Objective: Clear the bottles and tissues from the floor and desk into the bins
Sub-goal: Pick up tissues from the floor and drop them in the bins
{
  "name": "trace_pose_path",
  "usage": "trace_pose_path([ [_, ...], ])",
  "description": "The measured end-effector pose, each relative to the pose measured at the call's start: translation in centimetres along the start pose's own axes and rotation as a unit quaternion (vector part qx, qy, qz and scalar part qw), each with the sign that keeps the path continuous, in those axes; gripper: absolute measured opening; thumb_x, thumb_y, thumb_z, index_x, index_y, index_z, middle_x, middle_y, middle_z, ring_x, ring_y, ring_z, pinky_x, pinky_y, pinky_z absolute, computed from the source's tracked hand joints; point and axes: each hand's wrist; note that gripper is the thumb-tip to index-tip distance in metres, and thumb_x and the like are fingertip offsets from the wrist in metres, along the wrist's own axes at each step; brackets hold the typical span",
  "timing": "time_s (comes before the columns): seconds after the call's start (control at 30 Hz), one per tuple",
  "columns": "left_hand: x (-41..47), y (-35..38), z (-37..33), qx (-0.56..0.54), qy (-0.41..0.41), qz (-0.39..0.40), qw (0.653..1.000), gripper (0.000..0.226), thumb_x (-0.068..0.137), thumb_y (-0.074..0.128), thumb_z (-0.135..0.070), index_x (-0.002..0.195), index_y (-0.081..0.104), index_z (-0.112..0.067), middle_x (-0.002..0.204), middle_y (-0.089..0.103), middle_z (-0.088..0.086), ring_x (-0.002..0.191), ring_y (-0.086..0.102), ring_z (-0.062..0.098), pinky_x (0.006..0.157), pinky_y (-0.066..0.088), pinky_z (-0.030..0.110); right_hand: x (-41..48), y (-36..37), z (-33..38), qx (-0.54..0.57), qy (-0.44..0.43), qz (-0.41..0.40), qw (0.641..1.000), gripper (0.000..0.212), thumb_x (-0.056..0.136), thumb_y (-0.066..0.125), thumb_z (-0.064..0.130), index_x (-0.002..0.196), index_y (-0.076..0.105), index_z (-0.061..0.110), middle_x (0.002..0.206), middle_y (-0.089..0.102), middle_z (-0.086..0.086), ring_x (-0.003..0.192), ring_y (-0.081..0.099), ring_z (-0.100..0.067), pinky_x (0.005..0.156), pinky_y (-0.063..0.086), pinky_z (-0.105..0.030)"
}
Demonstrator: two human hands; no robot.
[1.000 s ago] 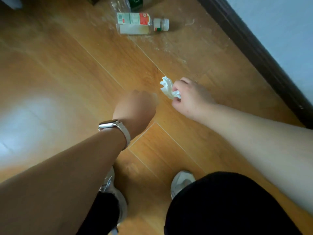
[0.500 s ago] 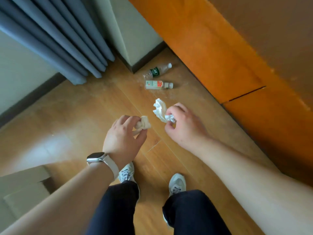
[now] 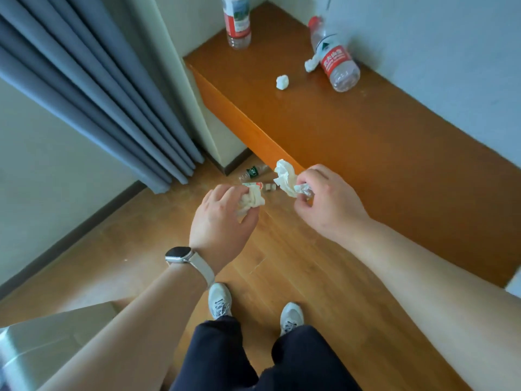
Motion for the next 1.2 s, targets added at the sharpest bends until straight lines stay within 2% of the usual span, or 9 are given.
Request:
trace_pose_path([
  [0.13,-0.2,-3.4,-3.3,-0.015,0.034,-0.001,0.999,0.028,0.086,0.068,-0.033,0.111,0.066,-0.021,0.105,0.061,-0.006,0.096,0.054,0.017,0.080,0.043,0.029,-1.8,-4.8,2.2,-0.024,-0.001,-0.034,0.999,0.016,0.081,0.062,0.011,0.097,0.060,0.008,0.099,0.058,-0.001,0.079,0.052,-0.019,0.057,0.042,-0.031],
  [0.23,-0.1,-5.5,-4.9,-0.031,0.078,-0.012,0.996,0.025,0.085,0.068,-0.030,0.108,0.067,-0.019,0.098,0.058,-0.009,0.094,0.053,0.016,0.079,0.044,0.030,-3.2,-7.8,4.0,-0.048,0.015,-0.060,0.997,0.016,0.082,0.063,0.011,0.098,0.061,0.008,0.101,0.059,0.000,0.080,0.049,-0.015,0.059,0.036,-0.026],
  [0.37,0.8,-7.7,-5.9,-0.047,0.149,-0.011,0.988,0.025,0.086,0.067,-0.032,0.107,0.067,-0.018,0.094,0.058,-0.007,0.089,0.053,0.016,0.076,0.044,0.029,-4.7,-10.8,6.7,-0.083,0.051,-0.090,0.991,0.019,0.085,0.062,0.015,0.102,0.060,0.009,0.104,0.058,0.001,0.087,0.053,-0.014,0.062,0.049,-0.030],
  [0.5,2.0,-9.8,-6.2,-0.066,0.221,0.006,0.973,0.025,0.086,0.070,-0.030,0.107,0.067,-0.018,0.098,0.062,-0.006,0.089,0.054,0.015,0.075,0.046,0.028,-6.3,-12.6,9.8,-0.116,0.107,-0.131,0.979,0.022,0.085,0.063,0.017,0.106,0.059,0.011,0.107,0.058,0.001,0.089,0.054,-0.013,0.066,0.052,-0.027],
  [0.63,3.2,-12.0,-5.7,-0.083,0.283,0.023,0.955,0.028,0.086,0.069,-0.030,0.109,0.067,-0.014,0.102,0.064,-0.002,0.092,0.057,0.019,0.079,0.050,0.033,-8.2,-12.7,12.8,-0.144,0.166,-0.169,0.961,0.023,0.083,0.065,0.016,0.106,0.061,0.013,0.106,0.059,0.002,0.086,0.054,-0.011,0.064,0.052,-0.027],
  [0.7,3.7,-12.6,-5.5,-0.096,0.314,0.021,0.944,0.028,0.085,0.071,-0.027,0.109,0.067,-0.013,0.101,0.065,-0.001,0.091,0.058,0.019,0.079,0.048,0.030,-9.0,-12.5,14.1,-0.160,0.188,-0.186,0.951,0.023,0.082,0.066,0.015,0.104,0.061,0.013,0.104,0.060,0.002,0.082,0.051,-0.009,0.059,0.044,-0.019],
  [0.77,4.0,-12.9,-5.6,-0.107,0.341,0.031,0.934,0.028,0.084,0.072,-0.025,0.108,0.068,-0.012,0.101,0.065,0.000,0.091,0.058,0.018,0.079,0.045,0.027,-10.0,-12.4,15.3,-0.171,0.218,-0.209,0.938,0.023,0.081,0.065,0.014,0.104,0.062,0.013,0.104,0.059,0.003,0.080,0.051,-0.011,0.057,0.037,-0.019],
  [0.97,3.1,-11.8,-7.5,-0.155,0.409,0.086,0.895,0.029,0.084,0.068,-0.028,0.108,0.068,-0.011,0.100,0.065,0.001,0.089,0.059,0.020,0.072,0.054,0.038,-14.2,-12.7,17.9,-0.194,0.288,-0.242,0.906,0.022,0.080,0.065,0.013,0.101,0.061,0.013,0.103,0.059,0.003,0.077,0.047,-0.011,0.058,0.037,-0.024],
  [1.2,-0.6,-9.8,-13.1,-0.168,0.463,0.128,0.861,0.028,0.081,0.075,-0.020,0.107,0.069,-0.011,0.098,0.065,0.001,0.088,0.058,0.020,0.074,0.052,0.037,-20.9,-15.3,18.1,-0.199,0.373,-0.271,0.865,0.019,0.084,0.062,0.018,0.103,0.057,0.019,0.100,0.049,0.013,0.081,0.047,-0.009,0.063,0.044,-0.026],
])
Point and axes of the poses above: each hand's wrist, its own x-axis towards the middle knuckle, its own y-axis out of the palm, z = x × y
